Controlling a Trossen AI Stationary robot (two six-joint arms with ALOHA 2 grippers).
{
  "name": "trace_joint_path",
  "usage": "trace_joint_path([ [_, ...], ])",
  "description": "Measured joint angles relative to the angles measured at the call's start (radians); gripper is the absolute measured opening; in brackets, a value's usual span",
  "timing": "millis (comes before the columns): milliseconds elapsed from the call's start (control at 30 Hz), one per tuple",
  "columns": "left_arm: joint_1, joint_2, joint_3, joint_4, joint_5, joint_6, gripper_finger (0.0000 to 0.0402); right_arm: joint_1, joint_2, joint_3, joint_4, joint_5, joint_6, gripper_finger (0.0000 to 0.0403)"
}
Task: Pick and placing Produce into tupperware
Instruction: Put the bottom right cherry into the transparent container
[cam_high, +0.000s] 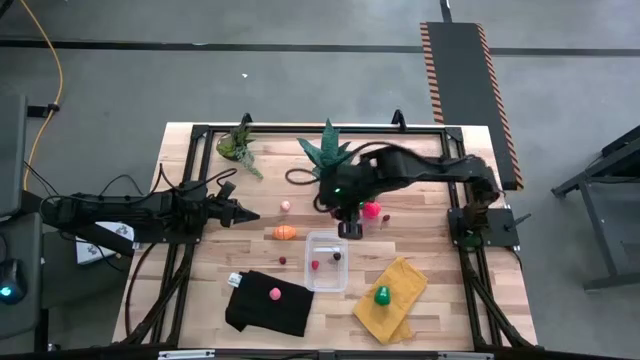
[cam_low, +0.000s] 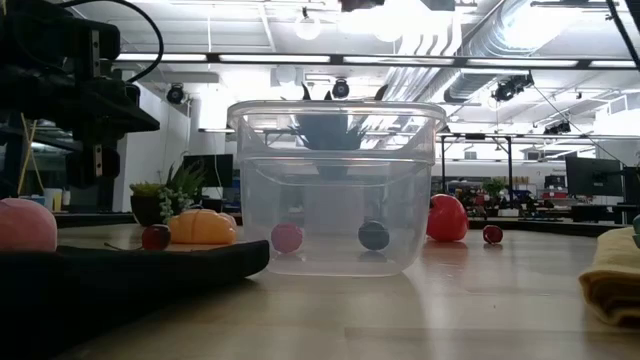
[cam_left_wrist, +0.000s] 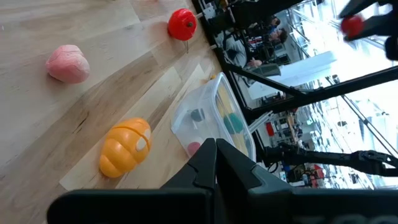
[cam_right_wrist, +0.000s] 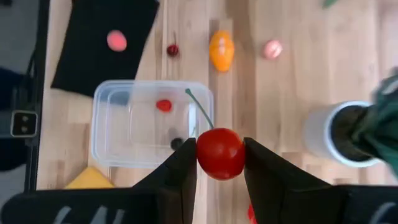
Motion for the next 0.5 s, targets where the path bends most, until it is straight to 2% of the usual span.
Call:
trace_joint_path([
  [333, 0.000, 0.000, 0.000, 0.000, 0.000, 0.016, 0.0001, 0.038, 0.132, 0.000, 0.004, -0.061, -0.046, 0.0094],
  [500, 0.000, 0.000, 0.000, 0.000, 0.000, 0.022, 0.0001, 0.045, 0.169, -0.001, 0.043, -0.147, -0.038, 0.0094],
])
